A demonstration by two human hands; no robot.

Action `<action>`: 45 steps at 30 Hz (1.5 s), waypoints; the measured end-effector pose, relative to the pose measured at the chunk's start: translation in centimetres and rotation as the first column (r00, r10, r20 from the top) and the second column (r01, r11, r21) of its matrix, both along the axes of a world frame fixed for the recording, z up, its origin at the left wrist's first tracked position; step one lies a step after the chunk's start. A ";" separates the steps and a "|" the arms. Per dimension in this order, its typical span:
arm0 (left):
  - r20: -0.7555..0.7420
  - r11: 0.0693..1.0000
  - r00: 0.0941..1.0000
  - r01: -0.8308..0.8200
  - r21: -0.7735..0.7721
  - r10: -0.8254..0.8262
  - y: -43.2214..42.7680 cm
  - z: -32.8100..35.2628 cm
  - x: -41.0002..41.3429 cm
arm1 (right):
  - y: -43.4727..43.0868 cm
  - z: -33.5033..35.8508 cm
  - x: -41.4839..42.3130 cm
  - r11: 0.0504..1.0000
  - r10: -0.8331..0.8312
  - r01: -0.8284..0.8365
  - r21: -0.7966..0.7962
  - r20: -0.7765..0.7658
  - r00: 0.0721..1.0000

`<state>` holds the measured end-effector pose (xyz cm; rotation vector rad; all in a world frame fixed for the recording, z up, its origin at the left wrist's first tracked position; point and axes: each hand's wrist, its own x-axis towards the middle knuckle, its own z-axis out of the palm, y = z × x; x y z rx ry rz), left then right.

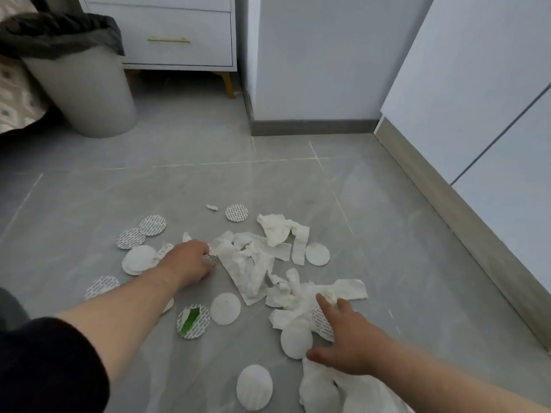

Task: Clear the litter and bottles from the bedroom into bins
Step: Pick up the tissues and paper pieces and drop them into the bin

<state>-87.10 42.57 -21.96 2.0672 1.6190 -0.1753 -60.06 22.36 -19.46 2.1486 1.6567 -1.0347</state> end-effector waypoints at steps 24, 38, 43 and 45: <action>0.305 0.981 0.951 -0.102 0.163 0.048 -4.7 11.5 -2.2 | 2.5 4.9 -4.3 0.922 -0.033 0.064 0.381 -0.086 0.996; 0.523 0.948 0.839 -0.272 0.165 0.150 -9.1 25.3 -12.1 | 5.7 18.2 -12.2 0.812 0.073 0.121 0.571 -0.305 0.950; 0.528 0.961 0.835 -0.252 0.114 0.156 -11.3 28.3 -19.6 | 5.1 19.5 -15.4 0.808 0.124 0.107 0.579 -0.346 0.930; 0.466 0.971 0.872 -0.220 0.097 0.151 -11.8 28.5 -22.6 | 4.8 19.8 -16.8 0.809 0.133 0.108 0.577 -0.358 0.924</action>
